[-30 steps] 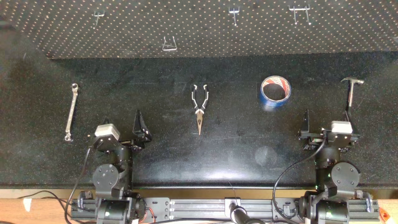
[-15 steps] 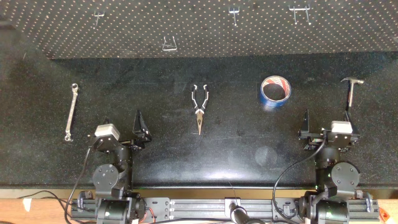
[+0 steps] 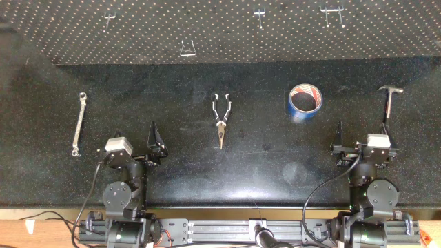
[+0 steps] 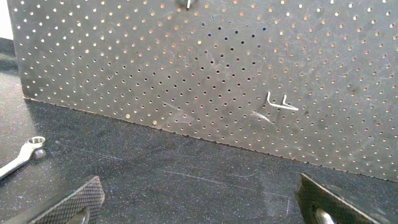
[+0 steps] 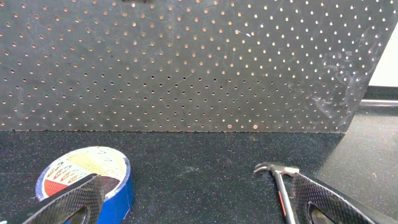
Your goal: Place Tools Onto Pegboard
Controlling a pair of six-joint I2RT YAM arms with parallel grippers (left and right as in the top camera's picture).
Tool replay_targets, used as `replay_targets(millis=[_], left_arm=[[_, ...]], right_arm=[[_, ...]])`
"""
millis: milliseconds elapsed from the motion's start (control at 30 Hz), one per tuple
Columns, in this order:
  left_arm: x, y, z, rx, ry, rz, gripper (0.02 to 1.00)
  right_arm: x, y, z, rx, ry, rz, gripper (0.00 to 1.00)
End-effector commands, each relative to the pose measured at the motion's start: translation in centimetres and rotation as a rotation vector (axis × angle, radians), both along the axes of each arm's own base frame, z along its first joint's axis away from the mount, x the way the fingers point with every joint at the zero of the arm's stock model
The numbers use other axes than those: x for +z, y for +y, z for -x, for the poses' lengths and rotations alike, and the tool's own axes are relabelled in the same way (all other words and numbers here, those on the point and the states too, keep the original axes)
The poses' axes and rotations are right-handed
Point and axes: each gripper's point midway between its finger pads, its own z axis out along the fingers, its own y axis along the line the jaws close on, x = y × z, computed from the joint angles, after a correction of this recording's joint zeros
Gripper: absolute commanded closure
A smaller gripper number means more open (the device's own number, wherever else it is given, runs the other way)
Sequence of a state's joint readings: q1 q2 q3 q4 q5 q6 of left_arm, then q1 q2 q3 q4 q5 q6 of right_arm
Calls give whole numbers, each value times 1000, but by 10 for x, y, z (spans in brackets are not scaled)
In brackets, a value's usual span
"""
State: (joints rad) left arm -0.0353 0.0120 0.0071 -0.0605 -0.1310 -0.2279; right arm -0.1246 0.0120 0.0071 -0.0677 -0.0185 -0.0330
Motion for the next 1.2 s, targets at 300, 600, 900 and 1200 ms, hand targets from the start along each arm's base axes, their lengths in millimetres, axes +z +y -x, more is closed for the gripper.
replay_targets(millis=[300, 600, 900, 1200], left_arm=[[0, 4, 1, 24, 0, -10, 25], [0, 4, 1, 24, 0, -10, 25], [0, 4, 1, 21, 0, -10, 25], [25, 25, -17, 40, 250, -349, 25]], right_arm=[[0, 1, 0, 7, -1, 14, 25], [0, 1, 0, 7, -1, 14, 25], [0, 1, 0, 7, -2, 14, 25], [0, 1, 0, 7, -2, 14, 25]])
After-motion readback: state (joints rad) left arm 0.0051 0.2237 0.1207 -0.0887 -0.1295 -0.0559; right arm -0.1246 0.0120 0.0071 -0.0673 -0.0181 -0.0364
